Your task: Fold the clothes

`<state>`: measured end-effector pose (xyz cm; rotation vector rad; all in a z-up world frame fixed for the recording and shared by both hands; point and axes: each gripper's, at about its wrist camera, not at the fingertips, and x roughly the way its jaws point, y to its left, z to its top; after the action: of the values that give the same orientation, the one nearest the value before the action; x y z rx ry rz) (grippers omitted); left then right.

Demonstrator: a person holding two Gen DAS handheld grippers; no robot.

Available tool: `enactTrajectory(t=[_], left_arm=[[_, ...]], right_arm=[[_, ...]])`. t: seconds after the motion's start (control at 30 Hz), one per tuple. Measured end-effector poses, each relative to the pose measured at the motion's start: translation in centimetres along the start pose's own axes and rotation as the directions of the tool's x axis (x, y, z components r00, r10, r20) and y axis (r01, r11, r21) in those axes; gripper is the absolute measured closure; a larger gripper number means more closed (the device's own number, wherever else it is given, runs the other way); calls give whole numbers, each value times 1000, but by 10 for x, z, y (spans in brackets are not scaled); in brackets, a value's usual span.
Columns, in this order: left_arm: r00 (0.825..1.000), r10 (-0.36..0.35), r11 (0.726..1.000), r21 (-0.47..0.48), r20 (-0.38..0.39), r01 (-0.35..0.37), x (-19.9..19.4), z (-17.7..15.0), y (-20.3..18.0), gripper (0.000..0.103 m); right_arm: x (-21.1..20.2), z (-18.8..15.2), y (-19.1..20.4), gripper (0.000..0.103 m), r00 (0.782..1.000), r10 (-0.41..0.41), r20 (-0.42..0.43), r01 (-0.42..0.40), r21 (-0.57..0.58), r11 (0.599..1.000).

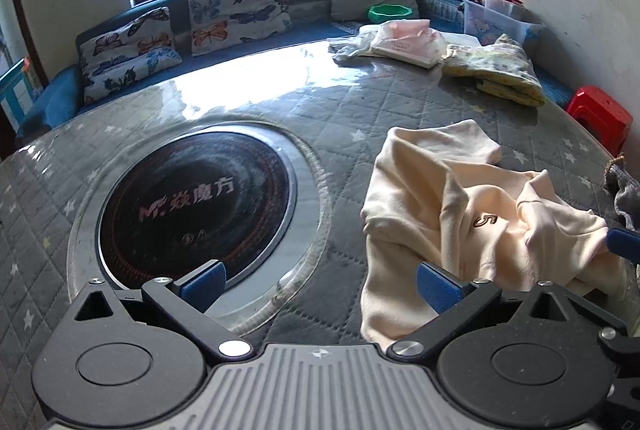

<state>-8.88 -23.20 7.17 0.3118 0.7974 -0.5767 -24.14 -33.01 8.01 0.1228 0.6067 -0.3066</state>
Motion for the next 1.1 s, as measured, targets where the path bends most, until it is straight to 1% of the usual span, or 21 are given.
enactTrajectory(t=[0.17, 0.3, 0.4, 0.53, 0.57, 0.6, 0.77, 0.87, 0.9, 0.97, 1.0, 1.1], left_arm=[[1000, -13, 1000, 25, 4, 13, 6, 5, -5, 0], [999, -34, 999, 36, 3, 34, 11, 9, -9, 0], [999, -45, 998, 37, 2, 45, 13, 15, -14, 0], [998, -55, 998, 33, 10, 55, 15, 23, -16, 0], [998, -59, 998, 29, 10, 58, 16, 25, -16, 0], [998, -63, 998, 21, 5, 63, 18, 28, -15, 0], [996, -88, 996, -16, -25, 88, 28, 42, -16, 0], [995, -83, 996, -34, -56, 82, 40, 48, -19, 1], [994, -87, 996, -42, -66, 84, 44, 50, -19, 1], [992, -96, 994, -62, -86, 91, 51, 55, -19, 1], [990, -103, 993, -74, -95, 96, 54, 57, -19, 1], [983, -141, 985, -121, -116, 126, 56, 65, -15, 2]], right_arm=[[8, 3, -6, 25, 1000, -8, -12, 8, 10, 1000], [15, 4, -12, 27, 1000, 6, -26, -5, 25, 1000], [22, 6, -13, 36, 999, 10, -35, -9, 28, 1000], [28, 8, -12, 41, 999, 21, -41, -20, 35, 999], [30, 8, -11, 42, 999, 20, -44, -19, 35, 999], [33, 9, -12, 46, 999, 21, -45, -19, 39, 999], [44, 14, -20, 49, 999, 12, -47, -9, 68, 998], [51, 14, -23, 52, 998, 0, -60, 5, 86, 996], [53, 13, -24, 55, 998, -1, -64, 7, 92, 996], [55, 13, -27, 56, 998, 4, -69, 3, 101, 995], [55, 13, -29, 57, 997, 6, -72, 2, 106, 994], [58, 13, -30, 64, 997, 7, -79, 2, 109, 994]])
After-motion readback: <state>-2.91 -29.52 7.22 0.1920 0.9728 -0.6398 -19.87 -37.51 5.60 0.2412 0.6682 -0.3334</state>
